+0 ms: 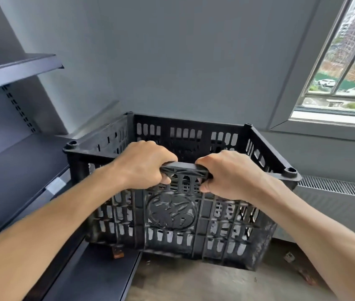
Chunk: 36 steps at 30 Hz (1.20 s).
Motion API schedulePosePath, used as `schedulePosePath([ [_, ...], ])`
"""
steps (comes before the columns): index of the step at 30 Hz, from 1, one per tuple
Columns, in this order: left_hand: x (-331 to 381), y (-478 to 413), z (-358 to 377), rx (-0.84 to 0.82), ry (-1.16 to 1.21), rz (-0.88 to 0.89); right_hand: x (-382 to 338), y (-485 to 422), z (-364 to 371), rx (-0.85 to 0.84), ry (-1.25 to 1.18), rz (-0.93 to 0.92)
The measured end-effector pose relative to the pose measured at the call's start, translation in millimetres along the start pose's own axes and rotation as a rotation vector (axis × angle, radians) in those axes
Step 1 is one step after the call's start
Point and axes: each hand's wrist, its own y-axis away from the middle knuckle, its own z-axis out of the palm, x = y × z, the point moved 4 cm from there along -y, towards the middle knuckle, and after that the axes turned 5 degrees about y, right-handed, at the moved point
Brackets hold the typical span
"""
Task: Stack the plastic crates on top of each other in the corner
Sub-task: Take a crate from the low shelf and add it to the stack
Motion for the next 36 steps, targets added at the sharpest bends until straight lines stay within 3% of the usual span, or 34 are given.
schedulePosePath([
  [8, -9, -34, -35, 0.13, -0.006, 0.014, 28, -32, -44, 0.095, 0.079, 0.005],
  [19, -70, -117, 8, 0.291, -0.108, 0.151, 58, -112, 7, 0.235, 0.161, 0.036],
  [27, -128, -159, 55, 0.354, -0.105, 0.277, 59, -169, 63, 0.194, 0.218, 0.129],
  [36, -164, -184, 84, 0.325, 0.002, 0.301, 61, -204, 95, 0.131, 0.256, 0.164],
])
